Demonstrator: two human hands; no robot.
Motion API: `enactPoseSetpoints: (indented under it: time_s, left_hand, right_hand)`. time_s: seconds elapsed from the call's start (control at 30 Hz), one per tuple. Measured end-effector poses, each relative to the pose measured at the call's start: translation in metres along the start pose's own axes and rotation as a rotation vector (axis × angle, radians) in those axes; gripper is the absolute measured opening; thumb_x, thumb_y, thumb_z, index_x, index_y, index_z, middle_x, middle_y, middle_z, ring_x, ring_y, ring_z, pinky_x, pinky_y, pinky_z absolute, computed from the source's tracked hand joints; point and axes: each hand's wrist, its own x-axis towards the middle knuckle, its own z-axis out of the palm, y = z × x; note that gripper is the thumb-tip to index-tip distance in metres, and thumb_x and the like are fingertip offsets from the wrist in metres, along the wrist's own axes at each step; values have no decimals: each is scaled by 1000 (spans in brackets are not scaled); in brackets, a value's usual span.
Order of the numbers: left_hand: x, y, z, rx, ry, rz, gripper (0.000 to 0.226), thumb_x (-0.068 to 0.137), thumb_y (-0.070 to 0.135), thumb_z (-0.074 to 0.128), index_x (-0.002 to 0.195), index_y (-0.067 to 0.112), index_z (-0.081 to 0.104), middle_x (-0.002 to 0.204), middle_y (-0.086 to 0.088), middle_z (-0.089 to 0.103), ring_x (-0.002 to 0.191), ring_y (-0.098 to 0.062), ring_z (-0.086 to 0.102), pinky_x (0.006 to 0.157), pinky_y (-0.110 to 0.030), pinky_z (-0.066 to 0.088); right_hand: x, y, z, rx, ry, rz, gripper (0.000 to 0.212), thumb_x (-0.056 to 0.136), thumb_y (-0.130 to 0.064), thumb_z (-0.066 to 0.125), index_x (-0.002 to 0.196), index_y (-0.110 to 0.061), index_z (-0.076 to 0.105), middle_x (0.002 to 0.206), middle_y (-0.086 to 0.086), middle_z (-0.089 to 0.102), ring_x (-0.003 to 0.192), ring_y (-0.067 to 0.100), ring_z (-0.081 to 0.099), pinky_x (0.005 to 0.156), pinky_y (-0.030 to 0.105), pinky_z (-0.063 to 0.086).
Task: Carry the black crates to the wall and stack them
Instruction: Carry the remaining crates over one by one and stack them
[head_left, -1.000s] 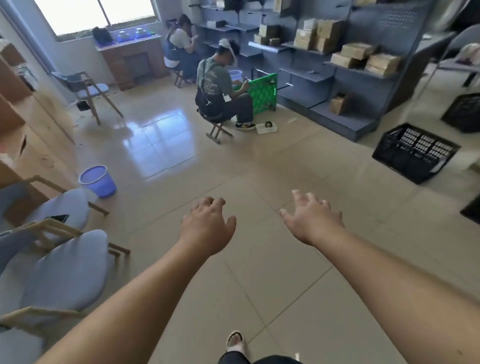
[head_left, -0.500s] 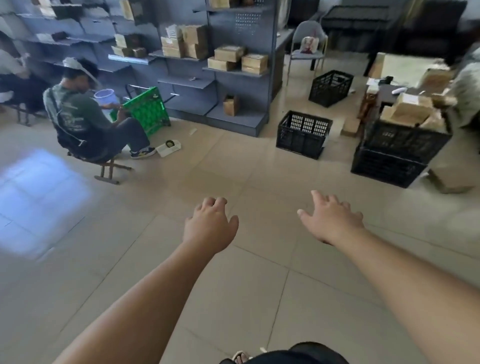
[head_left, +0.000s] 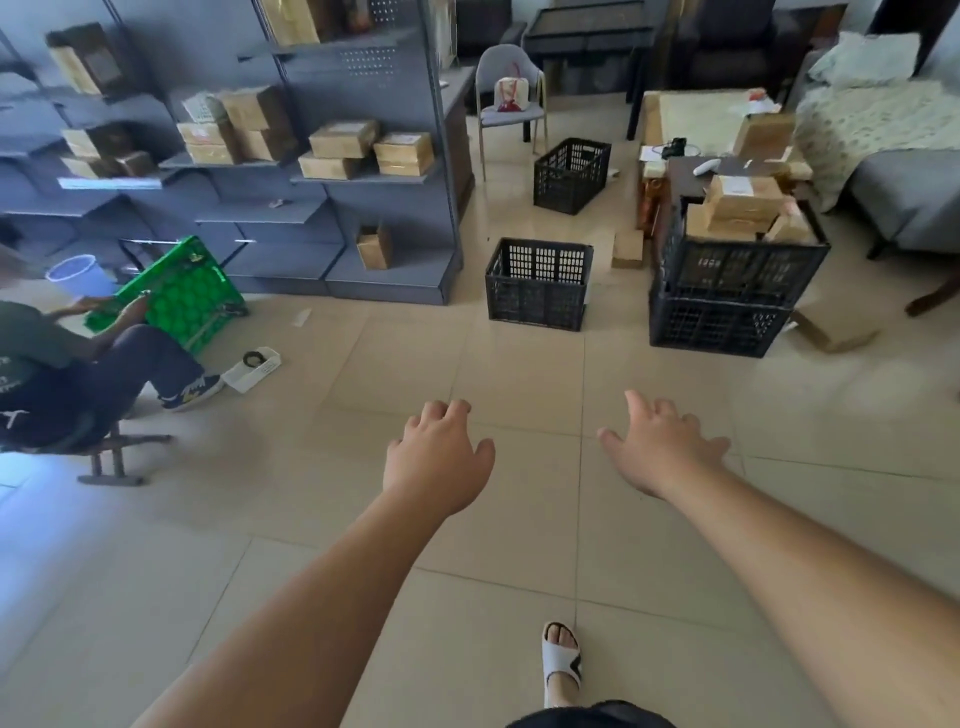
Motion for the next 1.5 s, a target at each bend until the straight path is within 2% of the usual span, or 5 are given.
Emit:
enactPoseSetpoints:
  time_s: [0.5, 0.77, 0.9, 1.17, 1.5]
  left_hand:
    - [274, -20, -46, -53, -72, -77, 58, 98, 50, 45, 151, 28, 36, 152, -1, 40, 135, -27, 42, 103, -45, 42]
    - [453, -56, -85, -12, -86, 18, 57, 99, 50, 44, 150, 27, 36, 149, -2, 42, 132, -28, 44, 99, -46, 42]
    - [537, -51, -106, 38, -100, 106, 57, 99, 50, 44, 151, 26, 36, 150, -1, 42, 134, -28, 44, 101, -47, 41]
    - [684, -9, -112, 122, -177, 217, 59, 99, 50, 44, 151, 24, 37, 150, -4, 43, 134, -29, 44, 103, -48, 42]
    - [865, 72, -111, 153, -204, 149, 55, 99, 50, 44, 148, 25, 40, 149, -2, 45, 134, -26, 45, 105, -47, 43]
  right_hand:
    - [251, -123, -77, -97, -44, -70, 62, 99, -59, 31, 153, -31, 21, 155, 9, 31, 138, 38, 31, 109, 66, 25]
    - [384, -205, -114, -59, 12, 10, 53, 97, -51, 34, 145, -29, 30, 148, 6, 39, 131, 34, 39, 100, 59, 34]
    - [438, -231, -133, 3, 52, 53, 53, 97, -49, 34, 146, -29, 31, 148, 4, 40, 132, 32, 39, 102, 58, 33]
    - [560, -233, -164, 93, 12, 183, 53, 96, -50, 36, 145, -30, 32, 146, 3, 42, 130, 32, 41, 100, 58, 34]
    - [758, -193, -230, 192, -8, 234, 53, 96, -52, 40, 142, -28, 36, 141, 8, 45, 129, 34, 42, 102, 56, 38]
